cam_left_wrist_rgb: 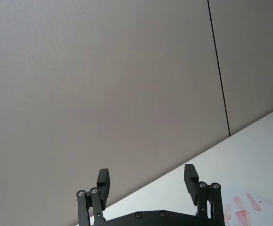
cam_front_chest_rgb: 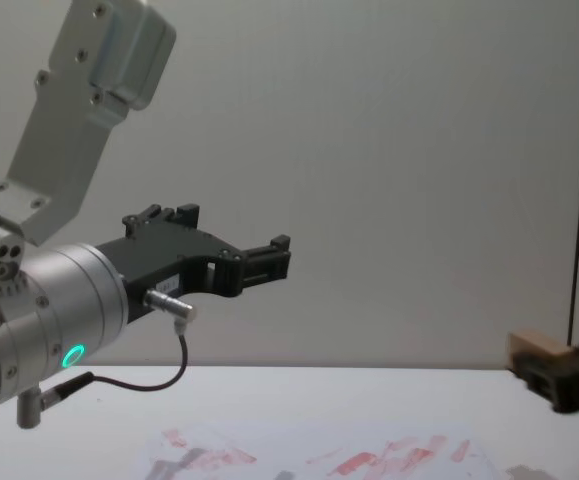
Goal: Use the one hand to pick up the stamp and affix it onto the A4 paper.
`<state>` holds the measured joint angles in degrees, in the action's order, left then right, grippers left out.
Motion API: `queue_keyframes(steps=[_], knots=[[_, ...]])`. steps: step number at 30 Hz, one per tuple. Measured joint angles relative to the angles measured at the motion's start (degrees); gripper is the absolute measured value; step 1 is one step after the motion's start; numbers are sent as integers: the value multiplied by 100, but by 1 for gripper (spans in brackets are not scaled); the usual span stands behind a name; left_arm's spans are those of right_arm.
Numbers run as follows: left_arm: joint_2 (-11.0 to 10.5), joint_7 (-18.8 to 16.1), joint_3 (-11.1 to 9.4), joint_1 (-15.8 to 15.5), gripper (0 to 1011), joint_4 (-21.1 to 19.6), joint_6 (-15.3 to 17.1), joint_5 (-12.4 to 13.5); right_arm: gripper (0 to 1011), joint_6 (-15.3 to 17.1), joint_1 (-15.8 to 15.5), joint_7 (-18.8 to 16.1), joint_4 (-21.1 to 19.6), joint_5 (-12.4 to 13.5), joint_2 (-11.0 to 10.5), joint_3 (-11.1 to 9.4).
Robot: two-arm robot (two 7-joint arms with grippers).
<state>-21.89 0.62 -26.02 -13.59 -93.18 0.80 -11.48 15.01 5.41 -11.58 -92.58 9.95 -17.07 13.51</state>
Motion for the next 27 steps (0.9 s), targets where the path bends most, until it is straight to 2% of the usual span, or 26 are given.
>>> queue_keyframes(steps=[7, 13, 19, 27], knots=[[0, 0, 0, 0, 1002, 0, 0, 0, 221, -62, 155, -425, 14, 27, 129, 103], [0, 0, 0, 0, 1003, 0, 0, 0, 221, 56, 288, -777, 119, -72, 232, 217], [0, 0, 0, 0, 1002, 0, 0, 0, 221, 351, 446, -1187, 372, -365, 361, 394], [0, 1, 0, 0, 1003, 0, 0, 0, 221, 659, 584, -1517, 717, -740, 483, 581]])
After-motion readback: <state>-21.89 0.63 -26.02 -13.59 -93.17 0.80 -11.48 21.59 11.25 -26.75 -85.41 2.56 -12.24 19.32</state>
